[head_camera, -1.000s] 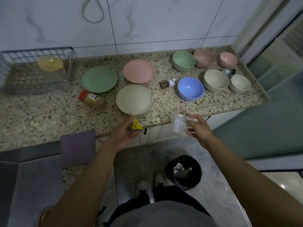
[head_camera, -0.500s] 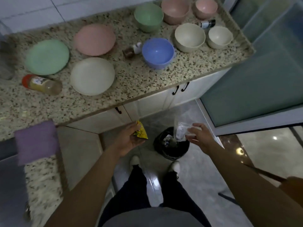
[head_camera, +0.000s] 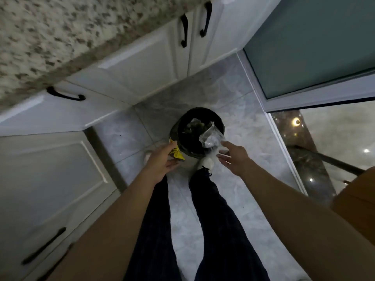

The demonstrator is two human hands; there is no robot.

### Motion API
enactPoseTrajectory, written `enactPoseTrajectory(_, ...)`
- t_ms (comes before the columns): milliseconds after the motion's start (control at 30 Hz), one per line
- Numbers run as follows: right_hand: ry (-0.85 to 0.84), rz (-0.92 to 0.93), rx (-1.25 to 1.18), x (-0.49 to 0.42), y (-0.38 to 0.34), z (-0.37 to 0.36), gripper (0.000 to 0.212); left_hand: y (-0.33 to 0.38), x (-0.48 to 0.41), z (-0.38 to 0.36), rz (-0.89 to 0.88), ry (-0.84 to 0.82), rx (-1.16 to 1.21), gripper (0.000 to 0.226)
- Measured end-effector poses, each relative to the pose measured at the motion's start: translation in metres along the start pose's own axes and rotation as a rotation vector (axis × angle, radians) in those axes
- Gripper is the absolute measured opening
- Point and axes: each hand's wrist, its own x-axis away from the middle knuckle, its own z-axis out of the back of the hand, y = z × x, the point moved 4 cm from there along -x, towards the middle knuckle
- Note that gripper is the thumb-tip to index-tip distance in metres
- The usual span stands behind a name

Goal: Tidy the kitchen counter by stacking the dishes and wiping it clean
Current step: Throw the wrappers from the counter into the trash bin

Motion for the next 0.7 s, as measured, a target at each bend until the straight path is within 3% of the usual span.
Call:
enactPoseTrajectory(100, 0.023, -0.064, -0.051, -0.038, 0.008, -0.001, 0.040, -0.006, -0.036, -0.009, 0.042, 0.031, 0.035, 0.026)
enactPoseTrajectory(333, 0.022, -0.167, -0.016, -0.120, 0.020, -0.012, 0.060, -0.016, -0.127, -0.022, 0.122, 0.042, 0.048, 0.048)
enactPoseTrajectory(567, -0.030, -0.166, -0.090, -0.141, 0.023, -0.011, 0.059, -0.013, -0.179, -0.025, 0.155, 0.000, 0.059, 0.069)
enactPoseTrajectory(700, -0.045, -0.153, -0.140, -0.137, 0.018, -0.002, 0.049, -0.005, -0.176, -0.027, 0.166, 0.015, 0.035, 0.070)
